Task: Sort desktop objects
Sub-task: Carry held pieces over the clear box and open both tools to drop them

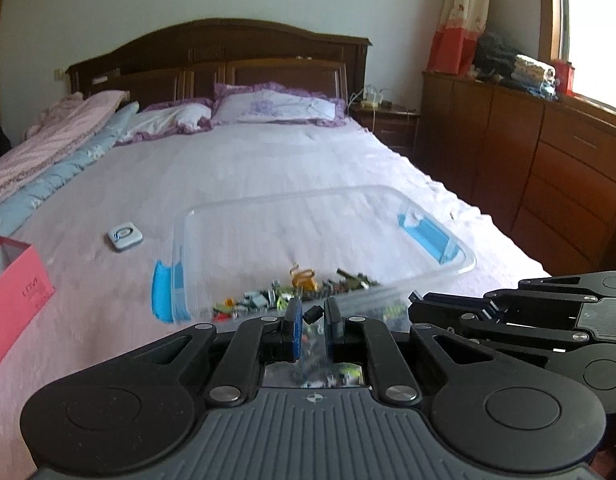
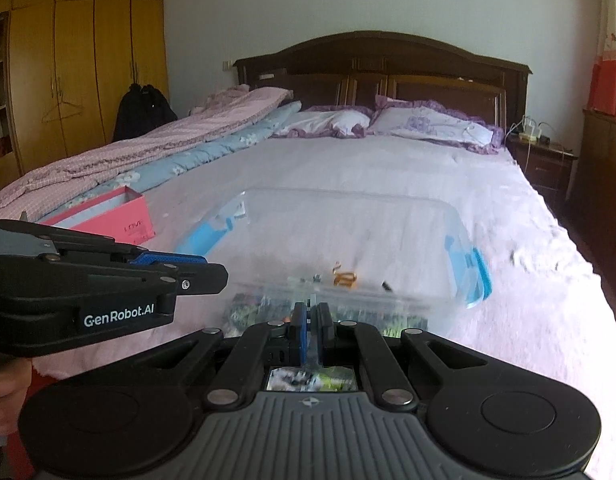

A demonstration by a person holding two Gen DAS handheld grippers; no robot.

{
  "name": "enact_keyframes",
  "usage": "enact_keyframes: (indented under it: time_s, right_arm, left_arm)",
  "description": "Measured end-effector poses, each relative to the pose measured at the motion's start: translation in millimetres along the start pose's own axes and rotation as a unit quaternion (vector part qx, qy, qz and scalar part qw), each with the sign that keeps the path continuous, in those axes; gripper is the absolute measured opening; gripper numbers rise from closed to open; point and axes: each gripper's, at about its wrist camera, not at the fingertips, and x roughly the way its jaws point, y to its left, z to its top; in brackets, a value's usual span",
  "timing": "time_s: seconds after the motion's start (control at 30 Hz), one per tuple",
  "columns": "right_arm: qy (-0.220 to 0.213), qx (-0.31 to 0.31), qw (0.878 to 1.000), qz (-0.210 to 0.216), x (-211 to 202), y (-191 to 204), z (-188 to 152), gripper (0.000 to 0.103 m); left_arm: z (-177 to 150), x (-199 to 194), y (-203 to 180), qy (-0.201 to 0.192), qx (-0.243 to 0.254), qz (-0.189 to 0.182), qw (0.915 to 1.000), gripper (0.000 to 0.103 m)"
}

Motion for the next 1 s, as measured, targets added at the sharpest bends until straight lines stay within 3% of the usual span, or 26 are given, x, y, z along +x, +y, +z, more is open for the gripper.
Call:
enact_keyframes:
  time_s: [0.37, 0.8, 0.9, 1.0]
  right_arm:
    - [-0.017, -0.003, 1.0, -0.003, 16.4, -12.9, 24.4, 0.005]
    - [-0.021, -0.006, 1.0, -0.004, 54.1, -26.5, 52.5, 0.005]
    - [-0.011, -0.002, 1.0, 0.0, 66.7, -27.9, 55.7, 0.005]
    - [0.003, -0.005, 1.0, 0.0, 78.0, -27.4, 54.9, 0.011]
  left_arm:
    - [22.1, 17.4, -4.6, -0.012, 0.012, 0.002, 0.9999, 0.013]
    - [43.8, 55.4, 8.2, 0.002, 0.001, 0.013, 0.9999, 0.013]
    - [44.6, 60.9, 11.3, 0.008, 0.003, 0.016, 0.9998, 0.019]
    - [41.8, 62.9, 13.7, 0.013, 0.004, 0.021, 0.9997, 0.035]
